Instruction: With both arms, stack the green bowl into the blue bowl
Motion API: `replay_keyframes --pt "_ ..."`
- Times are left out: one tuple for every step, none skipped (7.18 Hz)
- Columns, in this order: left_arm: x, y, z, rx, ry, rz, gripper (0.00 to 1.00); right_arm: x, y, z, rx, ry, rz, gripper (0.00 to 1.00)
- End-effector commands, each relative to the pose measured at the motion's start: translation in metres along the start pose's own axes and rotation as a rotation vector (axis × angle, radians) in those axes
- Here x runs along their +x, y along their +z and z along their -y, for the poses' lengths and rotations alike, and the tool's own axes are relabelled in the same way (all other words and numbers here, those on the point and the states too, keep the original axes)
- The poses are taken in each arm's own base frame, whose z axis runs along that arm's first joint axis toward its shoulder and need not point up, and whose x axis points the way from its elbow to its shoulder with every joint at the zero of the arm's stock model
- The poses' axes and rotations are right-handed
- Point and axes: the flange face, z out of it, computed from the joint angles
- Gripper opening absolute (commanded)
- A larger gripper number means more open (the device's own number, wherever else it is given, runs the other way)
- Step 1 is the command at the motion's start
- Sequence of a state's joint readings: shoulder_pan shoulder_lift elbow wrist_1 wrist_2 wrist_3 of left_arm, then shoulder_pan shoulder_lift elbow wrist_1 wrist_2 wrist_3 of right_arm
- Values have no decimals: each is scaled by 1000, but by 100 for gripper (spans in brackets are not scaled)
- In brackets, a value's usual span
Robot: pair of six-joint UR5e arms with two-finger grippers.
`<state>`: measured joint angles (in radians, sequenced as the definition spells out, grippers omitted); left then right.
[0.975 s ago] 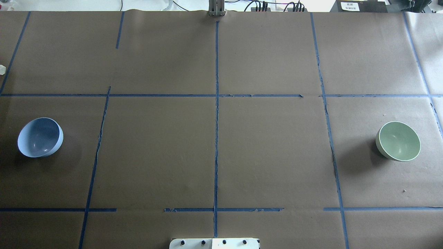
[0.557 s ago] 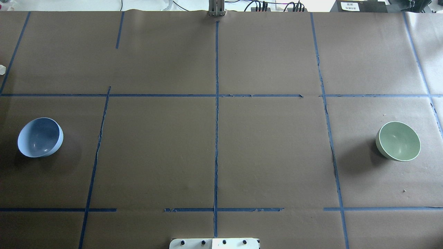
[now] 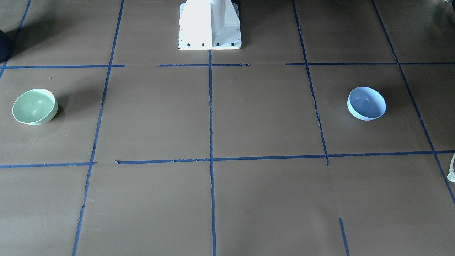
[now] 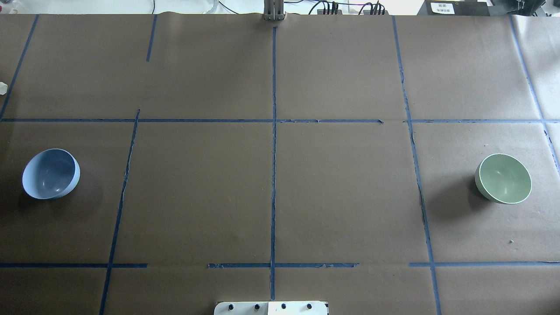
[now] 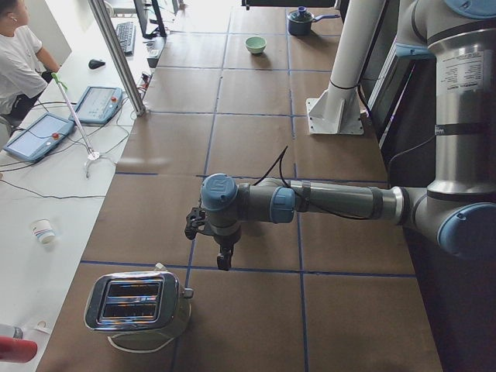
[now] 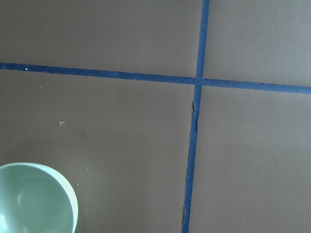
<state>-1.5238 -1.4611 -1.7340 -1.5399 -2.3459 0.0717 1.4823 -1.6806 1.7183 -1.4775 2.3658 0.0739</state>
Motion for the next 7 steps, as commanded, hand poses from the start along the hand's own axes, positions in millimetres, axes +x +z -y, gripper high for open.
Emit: replay_keyframes --pt "-2 4 -1 -4 -102 0 100 0 1 0 -3 0 1 100" --pt "-1 2 1 15 -82 -1 100 -1 2 0 -5 -4 1 100" --pt "0 2 1 26 -77 -7 100 -2 4 0 -8 -8 0 100" --pt "0 2 1 27 -77 -8 100 -3 4 0 -10 -8 0 100" --pt "2 1 1 28 -71 -10 100 -4 6 0 -13 -11 1 100" --pt "8 4 4 27 -51 -15 100 -4 8 -1 -16 -14 1 100" --pt "33 24 9 -8 -3 -61 100 -6 10 -1 -20 -18 1 100"
